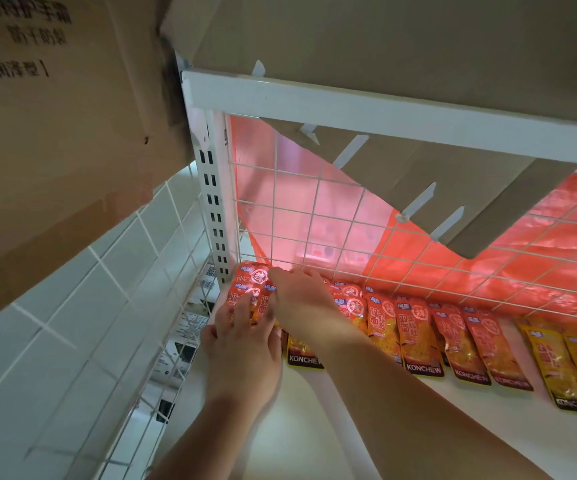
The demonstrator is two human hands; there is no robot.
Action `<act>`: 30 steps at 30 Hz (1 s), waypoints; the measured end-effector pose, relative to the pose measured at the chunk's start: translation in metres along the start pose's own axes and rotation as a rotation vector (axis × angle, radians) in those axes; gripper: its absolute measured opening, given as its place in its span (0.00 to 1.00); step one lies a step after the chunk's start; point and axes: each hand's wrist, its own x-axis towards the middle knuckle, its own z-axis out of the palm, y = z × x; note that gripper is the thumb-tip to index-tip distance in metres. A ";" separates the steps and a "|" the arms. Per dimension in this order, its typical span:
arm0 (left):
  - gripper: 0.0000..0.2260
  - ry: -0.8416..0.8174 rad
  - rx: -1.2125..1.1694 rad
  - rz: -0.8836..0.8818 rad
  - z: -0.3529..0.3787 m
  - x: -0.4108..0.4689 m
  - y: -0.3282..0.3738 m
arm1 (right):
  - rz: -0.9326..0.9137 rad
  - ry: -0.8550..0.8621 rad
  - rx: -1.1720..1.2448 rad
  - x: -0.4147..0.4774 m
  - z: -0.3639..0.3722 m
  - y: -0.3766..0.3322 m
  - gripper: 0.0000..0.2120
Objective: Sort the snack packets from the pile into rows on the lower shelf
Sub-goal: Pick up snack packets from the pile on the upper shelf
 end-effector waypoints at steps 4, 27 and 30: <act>0.22 -0.022 0.010 -0.010 0.001 0.001 0.000 | -0.009 0.097 0.047 -0.006 -0.002 0.015 0.15; 0.20 -0.015 -0.002 -0.041 -0.004 -0.002 0.001 | -0.172 0.267 0.143 -0.135 0.060 0.018 0.02; 0.20 0.000 -0.032 -0.045 -0.011 -0.002 0.001 | -0.152 0.317 0.143 -0.135 0.064 0.018 0.03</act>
